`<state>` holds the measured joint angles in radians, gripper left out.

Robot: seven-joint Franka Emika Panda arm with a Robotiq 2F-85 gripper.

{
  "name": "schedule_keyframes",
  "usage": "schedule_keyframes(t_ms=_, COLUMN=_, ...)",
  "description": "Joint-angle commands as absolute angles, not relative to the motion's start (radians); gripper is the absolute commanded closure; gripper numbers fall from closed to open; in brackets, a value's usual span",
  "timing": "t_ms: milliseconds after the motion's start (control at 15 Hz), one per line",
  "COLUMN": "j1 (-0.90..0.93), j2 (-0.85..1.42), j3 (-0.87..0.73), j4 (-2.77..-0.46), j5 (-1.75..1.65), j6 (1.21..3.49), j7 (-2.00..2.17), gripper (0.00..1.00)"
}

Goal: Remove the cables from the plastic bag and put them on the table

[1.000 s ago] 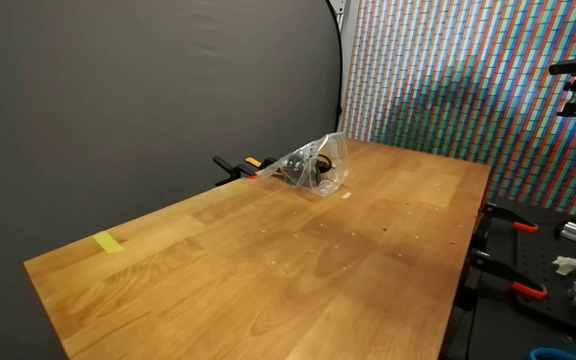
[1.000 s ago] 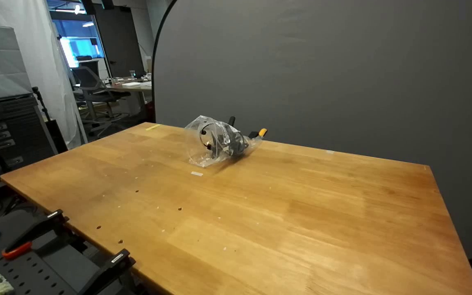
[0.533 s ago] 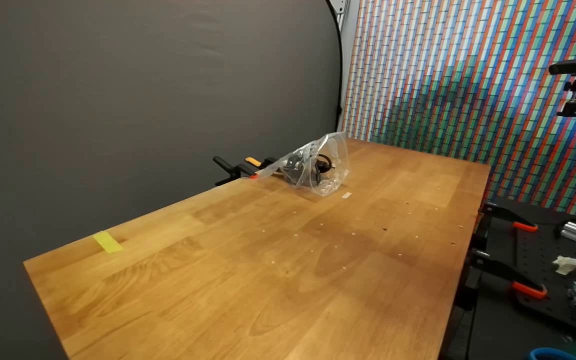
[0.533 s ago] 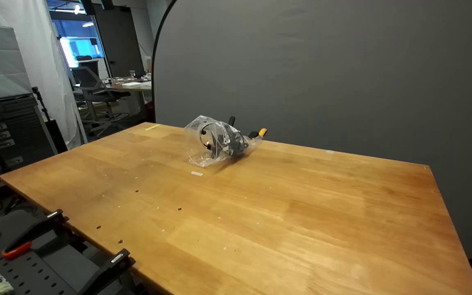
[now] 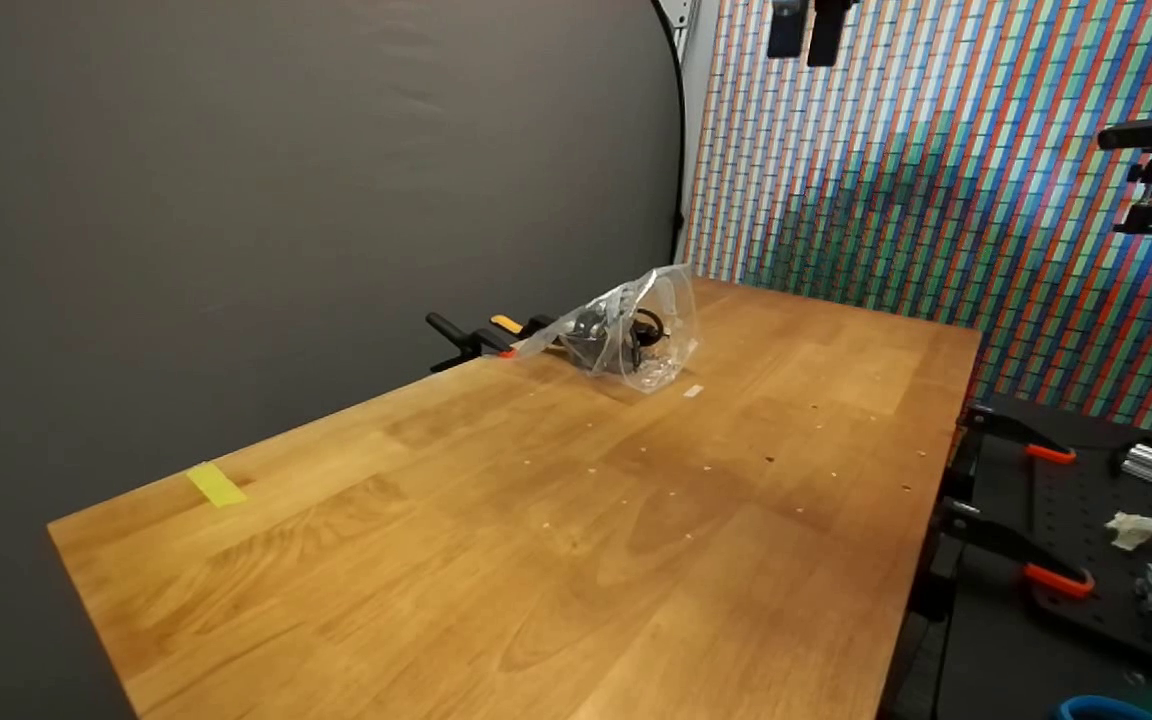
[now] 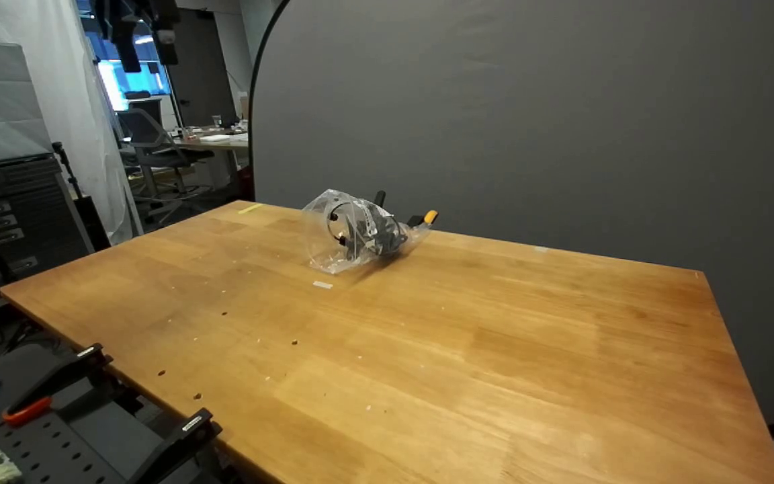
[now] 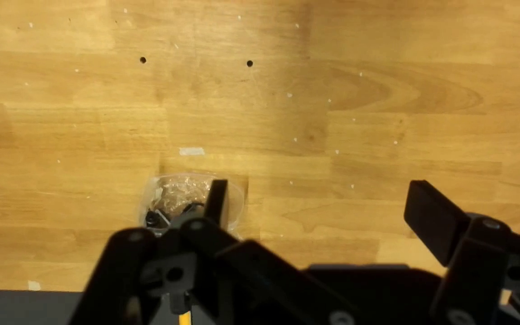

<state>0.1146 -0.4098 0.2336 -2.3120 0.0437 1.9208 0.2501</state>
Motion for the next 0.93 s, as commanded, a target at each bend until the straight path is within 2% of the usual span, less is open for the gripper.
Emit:
schedule_keyframes(t_ms=0, j1=0.146, j2=-0.422, j3=0.242, j4=-2.422, j5=-0.012, j6=2.016, j7=0.188, gripper=0.0)
schedule_keyframes(t_ms=533, j1=0.108, j2=-0.315, j3=0.292, j4=-2.647, j5=-0.316, j6=2.416, j7=0.297, gripper=0.0)
schedule_keyframes(t_ms=867, j1=0.044, j2=-0.165, j3=0.285, j4=-2.665, j5=-0.531, j6=2.536, j7=0.425, gripper=0.0)
